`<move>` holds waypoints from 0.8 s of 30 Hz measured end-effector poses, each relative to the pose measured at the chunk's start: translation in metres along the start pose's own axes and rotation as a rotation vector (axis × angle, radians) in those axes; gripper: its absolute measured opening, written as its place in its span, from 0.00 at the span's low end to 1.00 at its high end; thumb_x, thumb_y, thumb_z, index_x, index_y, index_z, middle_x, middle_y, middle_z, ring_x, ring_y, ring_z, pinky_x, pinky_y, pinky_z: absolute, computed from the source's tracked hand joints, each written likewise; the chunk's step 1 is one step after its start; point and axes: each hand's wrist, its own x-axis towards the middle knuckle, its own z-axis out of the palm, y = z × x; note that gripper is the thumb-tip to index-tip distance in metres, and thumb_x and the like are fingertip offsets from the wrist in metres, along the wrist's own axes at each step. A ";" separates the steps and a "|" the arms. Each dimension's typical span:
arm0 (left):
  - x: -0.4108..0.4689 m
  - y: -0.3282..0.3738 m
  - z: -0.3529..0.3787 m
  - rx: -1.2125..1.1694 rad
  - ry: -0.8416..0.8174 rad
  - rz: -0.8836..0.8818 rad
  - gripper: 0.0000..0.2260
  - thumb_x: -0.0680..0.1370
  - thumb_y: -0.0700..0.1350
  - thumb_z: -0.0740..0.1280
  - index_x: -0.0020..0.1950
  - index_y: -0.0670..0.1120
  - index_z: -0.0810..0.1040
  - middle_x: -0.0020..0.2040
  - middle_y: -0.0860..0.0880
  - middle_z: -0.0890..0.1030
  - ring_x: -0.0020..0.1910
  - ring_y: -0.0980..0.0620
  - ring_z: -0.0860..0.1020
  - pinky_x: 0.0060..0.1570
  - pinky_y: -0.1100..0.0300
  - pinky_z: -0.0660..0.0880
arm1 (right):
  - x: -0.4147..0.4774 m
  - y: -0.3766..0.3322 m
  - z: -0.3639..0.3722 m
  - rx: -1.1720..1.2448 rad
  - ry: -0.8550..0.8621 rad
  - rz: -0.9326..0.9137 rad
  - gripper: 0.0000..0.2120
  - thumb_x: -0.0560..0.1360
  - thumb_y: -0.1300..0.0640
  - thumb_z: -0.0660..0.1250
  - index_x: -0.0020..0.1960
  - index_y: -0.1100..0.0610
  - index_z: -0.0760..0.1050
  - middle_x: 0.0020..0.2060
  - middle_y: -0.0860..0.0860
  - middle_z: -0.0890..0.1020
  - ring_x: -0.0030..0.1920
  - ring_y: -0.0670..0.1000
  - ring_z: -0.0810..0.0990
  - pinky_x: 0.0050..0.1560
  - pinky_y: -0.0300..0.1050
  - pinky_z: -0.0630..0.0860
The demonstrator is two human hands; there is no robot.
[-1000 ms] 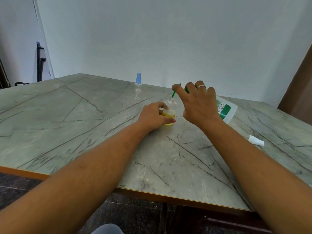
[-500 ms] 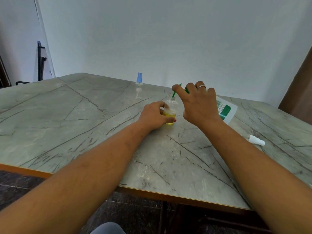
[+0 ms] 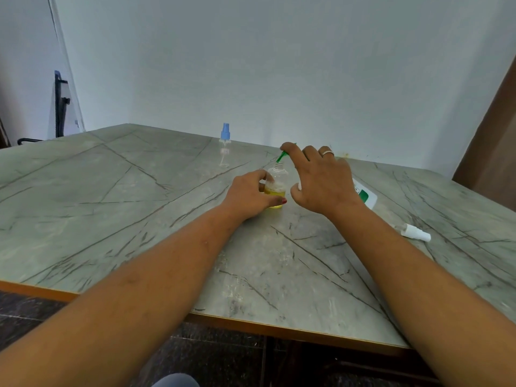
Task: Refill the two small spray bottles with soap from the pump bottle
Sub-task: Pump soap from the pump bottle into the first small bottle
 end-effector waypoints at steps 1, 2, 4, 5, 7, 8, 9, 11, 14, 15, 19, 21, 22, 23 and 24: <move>0.000 0.001 0.000 0.004 0.000 0.002 0.25 0.68 0.54 0.74 0.62 0.49 0.72 0.62 0.48 0.76 0.53 0.52 0.75 0.48 0.65 0.69 | 0.000 0.001 0.000 0.024 0.001 -0.001 0.34 0.69 0.47 0.65 0.71 0.47 0.54 0.55 0.54 0.76 0.55 0.59 0.75 0.44 0.54 0.77; 0.000 0.001 0.000 0.007 0.000 0.001 0.25 0.69 0.54 0.74 0.62 0.49 0.72 0.62 0.48 0.76 0.54 0.52 0.75 0.48 0.65 0.69 | 0.000 0.002 0.000 0.053 0.000 0.001 0.35 0.69 0.46 0.65 0.71 0.47 0.54 0.55 0.54 0.77 0.54 0.59 0.75 0.43 0.53 0.77; -0.001 0.002 -0.001 0.010 0.003 0.003 0.25 0.69 0.54 0.74 0.62 0.49 0.72 0.62 0.48 0.76 0.54 0.52 0.75 0.48 0.65 0.69 | 0.001 0.003 -0.002 0.116 -0.005 0.006 0.35 0.68 0.45 0.64 0.72 0.46 0.54 0.54 0.53 0.77 0.53 0.58 0.76 0.44 0.52 0.76; -0.001 0.002 -0.001 0.008 0.004 0.005 0.25 0.68 0.54 0.74 0.62 0.49 0.72 0.62 0.47 0.76 0.52 0.53 0.75 0.48 0.65 0.69 | 0.002 0.003 -0.003 0.143 -0.012 0.007 0.35 0.68 0.44 0.63 0.72 0.46 0.53 0.54 0.53 0.78 0.52 0.58 0.77 0.45 0.53 0.76; -0.001 0.002 -0.001 -0.007 -0.003 0.008 0.25 0.68 0.54 0.74 0.62 0.49 0.72 0.62 0.47 0.77 0.51 0.54 0.74 0.47 0.65 0.69 | 0.005 0.003 -0.003 0.190 -0.060 0.010 0.35 0.68 0.45 0.64 0.72 0.44 0.52 0.55 0.53 0.77 0.53 0.58 0.77 0.50 0.58 0.75; -0.001 0.002 -0.002 -0.014 -0.005 0.011 0.25 0.68 0.53 0.74 0.62 0.48 0.73 0.61 0.47 0.77 0.52 0.53 0.75 0.47 0.65 0.70 | 0.007 0.003 -0.003 0.222 -0.095 0.017 0.35 0.68 0.46 0.64 0.71 0.43 0.53 0.56 0.52 0.76 0.54 0.59 0.76 0.52 0.60 0.74; -0.001 0.001 -0.002 -0.018 -0.006 0.014 0.25 0.68 0.53 0.74 0.61 0.48 0.73 0.61 0.47 0.77 0.53 0.52 0.75 0.47 0.65 0.70 | 0.009 0.003 -0.002 0.266 -0.126 0.024 0.36 0.67 0.48 0.66 0.71 0.43 0.53 0.57 0.52 0.75 0.55 0.59 0.75 0.53 0.61 0.74; -0.001 0.001 -0.002 -0.018 -0.006 0.015 0.25 0.68 0.54 0.74 0.61 0.48 0.73 0.61 0.47 0.77 0.53 0.52 0.76 0.47 0.65 0.70 | 0.013 0.002 -0.001 0.360 -0.159 0.016 0.35 0.66 0.51 0.68 0.69 0.43 0.56 0.58 0.52 0.72 0.55 0.58 0.74 0.51 0.59 0.77; -0.002 0.000 -0.001 -0.021 -0.001 0.030 0.26 0.68 0.55 0.74 0.61 0.48 0.73 0.60 0.47 0.77 0.51 0.54 0.75 0.45 0.65 0.70 | 0.016 0.000 0.002 0.393 -0.173 -0.037 0.35 0.65 0.52 0.71 0.68 0.44 0.60 0.64 0.51 0.63 0.55 0.58 0.74 0.47 0.53 0.79; -0.002 0.000 -0.001 -0.022 0.003 0.041 0.25 0.68 0.55 0.74 0.61 0.47 0.73 0.60 0.47 0.78 0.50 0.54 0.75 0.45 0.65 0.70 | 0.016 -0.001 0.003 0.378 -0.183 -0.048 0.35 0.64 0.53 0.71 0.68 0.44 0.61 0.67 0.50 0.60 0.56 0.58 0.73 0.47 0.54 0.79; -0.002 -0.001 -0.001 -0.027 0.007 0.056 0.25 0.67 0.55 0.74 0.60 0.47 0.74 0.59 0.46 0.78 0.51 0.53 0.76 0.46 0.64 0.72 | 0.013 -0.002 0.006 0.346 -0.178 -0.041 0.35 0.64 0.55 0.69 0.68 0.45 0.60 0.67 0.46 0.63 0.53 0.57 0.75 0.46 0.54 0.77; -0.001 -0.001 -0.001 -0.029 0.004 0.055 0.25 0.67 0.54 0.75 0.59 0.47 0.74 0.59 0.46 0.78 0.53 0.51 0.77 0.46 0.63 0.72 | 0.014 0.001 0.004 0.360 -0.126 0.015 0.34 0.65 0.56 0.68 0.68 0.47 0.60 0.65 0.48 0.65 0.51 0.57 0.75 0.46 0.55 0.77; -0.001 -0.001 -0.001 -0.025 0.003 0.052 0.24 0.67 0.54 0.75 0.59 0.47 0.74 0.59 0.47 0.78 0.53 0.51 0.76 0.46 0.64 0.71 | 0.015 0.004 0.002 0.384 -0.084 0.059 0.34 0.65 0.57 0.68 0.68 0.47 0.60 0.65 0.49 0.65 0.50 0.57 0.75 0.46 0.56 0.78; -0.001 -0.001 0.000 -0.018 0.001 0.048 0.24 0.67 0.55 0.74 0.59 0.48 0.74 0.59 0.47 0.78 0.52 0.52 0.76 0.46 0.64 0.70 | 0.016 0.006 0.000 0.416 -0.041 0.106 0.33 0.65 0.57 0.67 0.68 0.48 0.60 0.64 0.51 0.65 0.49 0.57 0.75 0.46 0.56 0.78; -0.001 -0.001 0.000 -0.009 0.000 0.040 0.24 0.68 0.55 0.74 0.60 0.48 0.73 0.59 0.47 0.78 0.51 0.53 0.75 0.46 0.64 0.70 | 0.016 0.008 -0.002 0.443 -0.010 0.146 0.33 0.66 0.57 0.67 0.68 0.48 0.60 0.63 0.52 0.66 0.47 0.57 0.75 0.47 0.56 0.78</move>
